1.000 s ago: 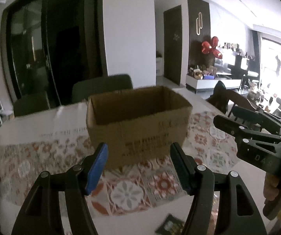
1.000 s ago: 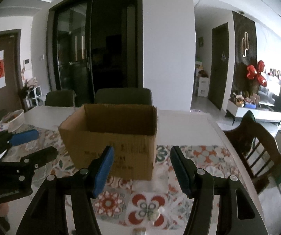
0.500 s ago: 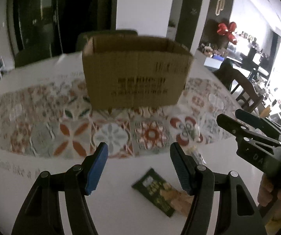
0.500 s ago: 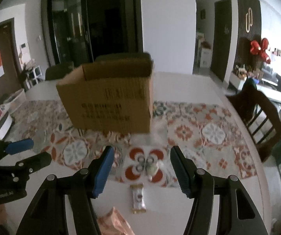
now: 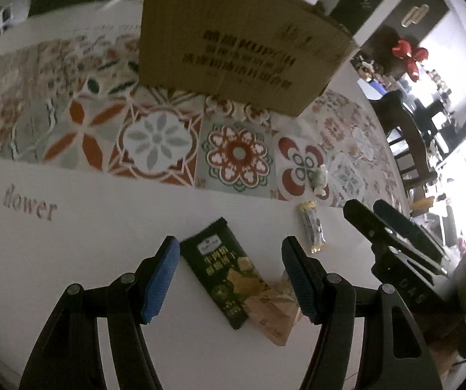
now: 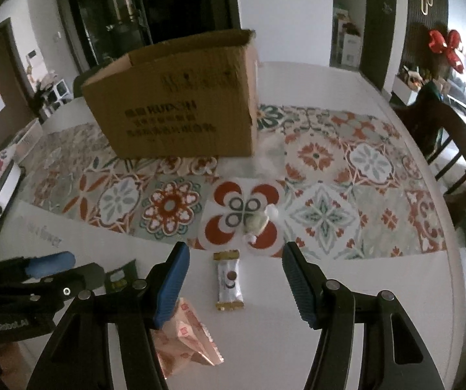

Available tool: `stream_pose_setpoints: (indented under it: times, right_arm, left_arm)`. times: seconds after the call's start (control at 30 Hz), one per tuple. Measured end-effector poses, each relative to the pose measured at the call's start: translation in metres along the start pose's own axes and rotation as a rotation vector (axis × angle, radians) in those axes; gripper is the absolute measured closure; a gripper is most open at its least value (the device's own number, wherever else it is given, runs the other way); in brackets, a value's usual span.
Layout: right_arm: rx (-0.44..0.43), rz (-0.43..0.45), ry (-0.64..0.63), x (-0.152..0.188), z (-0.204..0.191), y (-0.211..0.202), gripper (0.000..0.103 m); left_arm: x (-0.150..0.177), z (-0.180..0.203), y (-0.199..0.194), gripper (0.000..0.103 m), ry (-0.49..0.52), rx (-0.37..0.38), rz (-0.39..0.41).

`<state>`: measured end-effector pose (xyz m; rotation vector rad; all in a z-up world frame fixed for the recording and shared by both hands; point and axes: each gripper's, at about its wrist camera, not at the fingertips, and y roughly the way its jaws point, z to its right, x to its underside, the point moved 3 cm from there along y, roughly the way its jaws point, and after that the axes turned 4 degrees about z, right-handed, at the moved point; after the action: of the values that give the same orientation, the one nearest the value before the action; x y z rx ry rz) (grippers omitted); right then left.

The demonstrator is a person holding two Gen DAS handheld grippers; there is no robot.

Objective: Organize snacks
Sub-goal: 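Move left tool to green cracker packet while right tool reaches gold-wrapped candy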

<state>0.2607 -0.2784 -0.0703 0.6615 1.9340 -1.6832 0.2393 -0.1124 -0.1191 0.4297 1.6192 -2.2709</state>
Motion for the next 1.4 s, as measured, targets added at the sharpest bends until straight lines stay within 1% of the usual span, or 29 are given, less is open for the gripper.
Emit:
stream_pose_setpoints:
  times: [0.07, 0.2, 0.3, 0.4, 0.5, 0.63, 0.73, 0.77, 0.8, 1.0, 1.27, 1.3, 1.37, 1.4]
  right_arm:
    - [0.002, -0.029, 0.017, 0.002, 0.004, 0.006, 0.043]
    - [-0.022, -0.095, 0.050, 0.006, 0.008, 0.020, 0.043]
    - [-0.036, -0.137, 0.080, 0.010, 0.011, 0.030, 0.043]
    - [-0.021, -0.157, 0.083, 0.015, 0.013, 0.036, 0.044]
    - [-0.023, -0.176, 0.092, 0.019, 0.015, 0.040, 0.047]
    - [-0.014, -0.181, 0.081, 0.024, 0.015, 0.042, 0.047]
    - [-0.023, -0.186, 0.075, 0.026, 0.013, 0.044, 0.048]
    - [-0.023, -0.188, 0.070, 0.027, 0.012, 0.045, 0.052]
    - [-0.021, -0.191, 0.067, 0.028, 0.011, 0.045, 0.054]
    - [-0.029, -0.186, 0.033, 0.028, 0.001, 0.049, 0.054]
    - [-0.004, -0.178, 0.000, 0.028, -0.005, 0.054, 0.056]
    - [-0.004, -0.176, -0.008, 0.028, -0.006, 0.055, 0.058]
    - [0.003, -0.166, -0.026, 0.029, -0.008, 0.055, 0.068]
    - [0.009, -0.164, -0.037, 0.029, -0.009, 0.055, 0.071]
  left_arm:
    - [0.001, 0.000, 0.005, 0.039, -0.024, -0.004, -0.014]
    - [0.000, 0.000, 0.015, 0.039, -0.056, -0.021, -0.047]
    - [0.000, 0.002, 0.021, 0.039, -0.053, -0.038, -0.058]
    - [0.001, 0.001, 0.029, 0.039, -0.066, -0.044, -0.082]
    - [0.003, 0.002, 0.036, 0.040, -0.069, -0.062, -0.097]
    - [0.005, 0.002, 0.040, 0.040, -0.075, -0.069, -0.108]
    - [0.004, 0.004, 0.041, 0.040, -0.063, -0.086, -0.098]
    - [0.004, 0.004, 0.042, 0.040, -0.065, -0.086, -0.097]
    - [0.004, 0.005, 0.042, 0.041, -0.063, -0.086, -0.097]
    - [0.007, 0.005, 0.042, 0.042, -0.051, -0.104, -0.100]
    - [0.011, 0.003, 0.040, 0.042, -0.066, -0.126, -0.109]
    - [0.011, 0.002, 0.041, 0.041, -0.066, -0.131, -0.118]
    - [0.012, 0.001, 0.040, 0.041, -0.077, -0.141, -0.125]
    - [0.013, 0.000, 0.039, 0.040, -0.089, -0.140, -0.125]
